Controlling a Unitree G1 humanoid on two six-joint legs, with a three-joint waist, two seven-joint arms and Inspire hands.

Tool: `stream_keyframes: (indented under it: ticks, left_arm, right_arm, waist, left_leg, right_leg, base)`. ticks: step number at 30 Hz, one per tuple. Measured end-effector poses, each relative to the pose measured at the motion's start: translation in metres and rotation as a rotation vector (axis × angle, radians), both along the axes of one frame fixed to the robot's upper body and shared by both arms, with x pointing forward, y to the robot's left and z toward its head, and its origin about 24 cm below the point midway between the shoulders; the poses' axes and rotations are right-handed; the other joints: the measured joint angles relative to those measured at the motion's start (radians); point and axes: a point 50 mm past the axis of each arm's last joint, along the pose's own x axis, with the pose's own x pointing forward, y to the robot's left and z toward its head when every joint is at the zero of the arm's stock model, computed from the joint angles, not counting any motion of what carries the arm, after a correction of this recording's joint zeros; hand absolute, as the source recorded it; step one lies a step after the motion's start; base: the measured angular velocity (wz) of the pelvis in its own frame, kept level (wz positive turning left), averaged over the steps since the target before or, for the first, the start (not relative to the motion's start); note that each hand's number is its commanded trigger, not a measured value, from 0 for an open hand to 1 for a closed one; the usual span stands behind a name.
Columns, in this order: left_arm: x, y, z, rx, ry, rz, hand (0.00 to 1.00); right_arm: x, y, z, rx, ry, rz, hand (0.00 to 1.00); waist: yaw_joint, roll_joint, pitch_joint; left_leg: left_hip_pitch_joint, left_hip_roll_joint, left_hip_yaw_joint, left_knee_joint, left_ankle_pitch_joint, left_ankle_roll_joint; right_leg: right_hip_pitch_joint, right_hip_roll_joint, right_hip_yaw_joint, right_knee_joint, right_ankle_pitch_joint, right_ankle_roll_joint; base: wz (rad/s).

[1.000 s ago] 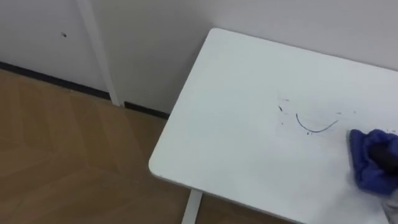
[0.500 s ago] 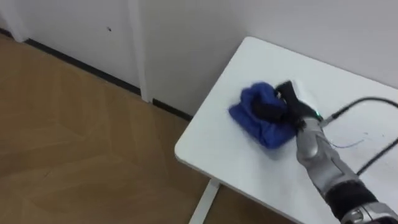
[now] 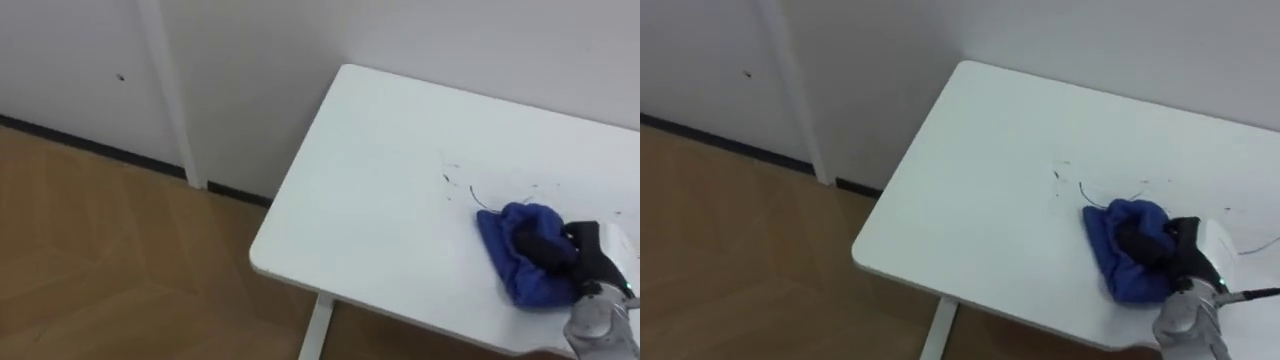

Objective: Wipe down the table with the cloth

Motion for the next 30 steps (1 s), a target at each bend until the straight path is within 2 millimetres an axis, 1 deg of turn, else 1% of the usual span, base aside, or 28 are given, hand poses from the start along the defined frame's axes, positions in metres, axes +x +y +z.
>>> stream_keyframes:
  ticks: [1, 2, 3, 4, 5, 6, 7, 8, 9, 10, 11, 12, 13, 14, 15, 16, 17, 18, 19, 20, 21, 22, 23, 24, 26, 28, 29, 30]
  left_arm:
    - [0.006, -0.003, -0.001, -0.004, -0.006, -0.024, 0.0]
    - [0.01, -0.004, -0.002, -0.008, -0.011, -0.029, 0.0]
    - [0.012, -0.004, -0.002, -0.009, -0.012, -0.029, 0.0]
    - [0.014, -0.005, -0.003, -0.01, -0.012, -0.031, 0.0]
    - [0.016, -0.004, -0.002, -0.007, -0.013, -0.037, 0.0]
    - [0.017, -0.003, -0.003, -0.006, -0.013, -0.038, 0.0]
    - [0.016, -0.003, -0.003, -0.007, -0.006, -0.037, 0.0]
    - [0.012, -0.003, -0.003, -0.009, 0.011, -0.032, 0.0]
    - [0.011, -0.003, -0.004, -0.01, 0.017, -0.028, 0.0]
    - [0.002, -0.004, -0.004, -0.013, 0.044, -0.019, 0.0]
    - [-0.007, -0.004, -0.004, -0.015, 0.068, -0.011, 0.0]
    - [-0.01, -0.004, -0.003, -0.015, 0.078, -0.006, 0.0]
    - [-0.018, -0.003, -0.003, -0.016, 0.095, 0.0, 0.0]
    - [-0.022, -0.002, -0.002, -0.013, 0.101, 0.011, 0.0]
    - [-0.023, -0.001, -0.002, -0.01, 0.104, 0.026, 0.0]
    - [-0.026, 0.0, -0.001, -0.009, 0.109, 0.036, 0.0]
    - [-0.029, 0.003, 0.0, -0.008, 0.105, 0.065, 0.0]
    - [-0.033, 0.006, 0.001, -0.003, 0.116, 0.093, 0.0]
    - [-0.033, 0.007, 0.001, 0.001, 0.117, 0.095, 0.0]
    - [-0.039, 0.01, 0.003, 0.009, 0.131, 0.095, 0.0]
    - [-0.039, 0.012, 0.003, 0.014, 0.129, 0.094, 0.0]
    - [-0.036, 0.015, 0.004, 0.023, 0.12, 0.088, 0.0]
    - [-0.032, 0.017, 0.005, 0.03, 0.103, 0.08, 0.0]
    - [-0.03, 0.018, 0.005, 0.033, 0.094, 0.077, 0.0]
    - [-0.017, 0.018, 0.005, 0.032, 0.057, 0.062, 0.0]
    - [-0.002, 0.017, 0.003, 0.026, 0.027, 0.038, 0.0]
    - [0.008, 0.014, 0.002, 0.02, 0.014, 0.005, 0.0]
    - [0.012, 0.012, 0.001, 0.018, 0.01, -0.017, 0.0]
  right_arm:
    - [0.014, 0.011, 0.007, -0.015, 0.0, 0.047, 1.0]
    - [0.032, 0.032, 0.018, -0.019, -0.039, 0.122, 1.0]
    - [0.043, 0.045, 0.025, -0.01, -0.064, 0.169, 1.0]
    - [0.064, 0.075, 0.041, 0.002, -0.128, 0.279, 1.0]
    - [0.08, 0.1, 0.059, 0.002, -0.184, 0.39, 1.0]
    - [0.086, 0.108, 0.067, 0.002, -0.21, 0.433, 1.0]
    - [0.098, 0.118, 0.082, -0.002, -0.252, 0.486, 1.0]
    - [0.106, 0.122, 0.094, -0.004, -0.292, 0.5, 1.0]
    - [0.11, 0.123, 0.099, -0.005, -0.307, 0.503, 1.0]
    - [0.115, 0.123, 0.103, -0.009, -0.315, 0.507, 1.0]
    - [0.116, 0.117, 0.099, -0.012, -0.294, 0.493, 1.0]
    - [0.115, 0.112, 0.094, -0.012, -0.272, 0.477, 1.0]
    - [0.109, 0.099, 0.081, -0.015, -0.212, 0.438, 1.0]
    - [0.1, 0.083, 0.065, -0.012, -0.149, 0.384, 1.0]
    - [0.084, 0.063, 0.048, -0.005, -0.081, 0.311, 1.0]
    - [0.075, 0.051, 0.038, 0.001, -0.044, 0.269, 1.0]
    - [0.052, 0.027, 0.02, 0.047, 0.008, 0.163, 1.0]
    - [0.037, 0.009, 0.016, 0.074, -0.033, 0.074, 1.0]
    - [0.032, 0.003, 0.016, 0.071, -0.035, 0.048, 1.0]
    - [0.022, -0.012, 0.015, 0.061, -0.034, -0.004, 1.0]
    - [0.015, -0.018, 0.013, 0.054, -0.027, -0.031, 1.0]
    - [0.005, -0.028, 0.01, 0.044, -0.021, -0.074, 1.0]
    - [-0.001, -0.034, 0.009, 0.035, -0.013, -0.098, 1.0]
    - [-0.002, -0.035, 0.009, 0.031, -0.01, -0.104, 1.0]
    - [-0.001, -0.036, 0.01, 0.022, -0.009, -0.099, 1.0]
    - [0.003, -0.032, 0.011, 0.016, 0.001, -0.09, 1.0]
    - [0.011, -0.026, 0.012, 0.007, 0.01, -0.076, 1.0]
    - [0.015, -0.023, 0.014, 0.004, 0.015, -0.068, 1.0]
  waist:
    - [0.024, 0.0, -0.0028]
    - [0.051, 0.001, -0.0014]
    - [0.056, -0.001, -0.0011]
    - [0.066, -0.006, 0.0032]
    - [0.083, -0.015, 0.0098]
    - [0.093, -0.019, 0.0122]
    - [0.122, -0.022, 0.0157]
    - [0.146, -0.029, 0.0171]
    - [0.153, -0.032, 0.0192]
    - [0.158, -0.038, 0.019]
    - [0.156, -0.042, 0.021]
    - [0.157, -0.043, 0.0207]
    - [0.155, -0.043, 0.0207]
    - [0.148, -0.044, 0.0199]
    - [0.143, -0.044, 0.0199]
    - [0.14, -0.047, 0.0181]
    - [0.132, -0.041, 0.0197]
    - [0.117, -0.032, 0.0177]
    - [0.102, -0.028, 0.0167]
    - [0.08, -0.024, 0.015]
    - [0.07, -0.022, 0.016]
    - [0.052, -0.019, 0.013]
    - [0.038, -0.017, 0.0107]
    - [0.031, -0.016, 0.0105]
    - [0.02, -0.009, 0.0104]
    - [0.027, -0.006, 0.0106]
    - [0.041, -0.003, 0.0098]
    - [0.048, 0.0, 0.0089]
  left_leg:
    - [-0.001, 0.006, 0.021, -0.004, 0.002, -0.003]
    - [-0.007, 0.015, 0.042, -0.01, 0.004, -0.007]
    - [-0.014, 0.017, 0.046, -0.01, 0.006, -0.01]
    - [-0.02, 0.017, 0.049, -0.013, 0.01, -0.016]
    - [-0.022, 0.019, 0.048, -0.015, 0.013, -0.02]
    - [-0.022, 0.02, 0.047, -0.015, 0.014, -0.022]
    - [-0.024, 0.02, 0.041, -0.014, 0.015, -0.023]
    - [-0.026, 0.019, 0.034, -0.014, 0.018, -0.023]
    - [-0.027, 0.019, 0.027, -0.015, 0.018, -0.022]
    - [-0.03, 0.018, 0.01, -0.014, 0.018, -0.022]
    - [-0.03, 0.015, -0.014, -0.013, 0.017, -0.022]
    - [-0.028, 0.013, -0.023, -0.013, 0.017, -0.021]
    - [-0.027, 0.01, -0.039, -0.012, 0.017, -0.02]
    - [-0.032, 0.004, -0.055, -0.009, 0.017, -0.019]
    - [-0.039, -0.002, -0.06, -0.006, 0.017, -0.016]
    - [-0.041, -0.005, -0.059, -0.006, 0.018, -0.015]
    - [-0.045, -0.009, -0.058, -0.006, 0.019, -0.013]
    - [-0.045, -0.01, -0.047, -0.005, 0.019, -0.013]
    - [-0.045, -0.011, -0.042, -0.005, 0.019, -0.013]
    - [-0.044, -0.014, -0.041, -0.005, 0.019, -0.013]
    - [-0.043, -0.016, -0.041, -0.005, 0.019, -0.013]
    - [-0.042, -0.016, -0.035, -0.005, 0.019, -0.013]
    - [-0.038, -0.015, -0.03, -0.005, 0.019, -0.012]
    - [-0.036, -0.015, -0.027, -0.005, 0.018, -0.012]
    - [-0.036, -0.011, -0.014, -0.006, 0.013, -0.003]
    - [-0.038, -0.006, 0.0, -0.008, 0.009, 0.001]
    - [-0.041, 0.0, 0.015, -0.005, 0.009, -0.001]
    - [-0.046, 0.003, 0.023, -0.002, 0.008, -0.003]
  right_leg:
    - [-0.02, 0.003, 0.019, 0.017, 0.001, -0.002]
    - [-0.037, 0.009, 0.034, 0.019, 0.005, -0.012]
    - [-0.046, 0.012, 0.04, 0.019, 0.007, -0.015]
    - [-0.056, 0.016, 0.044, 0.021, 0.009, -0.019]
    - [-0.061, 0.02, 0.046, 0.021, 0.007, -0.024]
    - [-0.062, 0.022, 0.048, 0.021, 0.006, -0.026]
    - [-0.061, 0.024, 0.044, 0.013, 0.006, -0.026]
    - [-0.062, 0.022, 0.032, 0.009, 0.006, -0.026]
    - [-0.062, 0.021, 0.025, 0.008, 0.006, -0.026]
    - [-0.058, 0.019, 0.017, 0.005, 0.006, -0.025]
    - [-0.041, 0.016, -0.007, -0.009, 0.006, -0.024]
    - [-0.036, 0.014, -0.013, -0.011, 0.006, -0.024]
    - [-0.028, 0.011, -0.015, -0.01, 0.006, -0.023]
    - [-0.025, 0.008, -0.022, -0.009, 0.004, -0.02]
    - [-0.025, 0.001, -0.031, -0.009, 0.001, -0.015]
    - [-0.024, -0.002, -0.033, -0.008, -0.001, -0.011]
    - [-0.023, -0.007, -0.032, -0.008, -0.003, -0.007]
    - [-0.023, -0.009, -0.027, -0.007, -0.003, -0.007]
    - [-0.022, -0.01, -0.03, -0.007, -0.004, -0.006]
    - [-0.014, -0.013, -0.031, -0.007, -0.006, -0.002]
    - [-0.011, -0.015, -0.031, -0.008, -0.007, -0.001]
    - [-0.007, -0.015, -0.027, -0.008, -0.008, 0.0]
    - [-0.007, -0.015, -0.024, -0.007, -0.008, 0.001]
    - [-0.007, -0.016, -0.025, -0.007, -0.009, 0.002]
    - [-0.012, -0.014, -0.021, -0.007, -0.011, 0.006]
    - [-0.018, -0.01, -0.015, -0.005, -0.011, 0.006]
    - [-0.028, -0.007, -0.005, 0.0, -0.009, 0.003]
    - [-0.037, -0.004, 0.003, 0.004, -0.008, 0.0]
  base:
    - [-0.55]
    - [-0.54]
    - [-0.36]
    - [-0.06]
    - [0.0]
    - [0.15]
    - [0.28]
    - [0.33]
    - [0.41]
    - [0.52]
    - [0.56]
    - [0.6]
    - [0.55]
    - [0.62]
    - [0.49]
    - [0.4]
    - [0.18]
    - [0.08]
    - [-0.07]
    - [-0.05]
    - [0.0]
    - [-0.03]
    - [-0.1]
    - [-0.24]
    - [-0.34]
    - [-0.33]
    - [-0.36]
    - [-0.42]
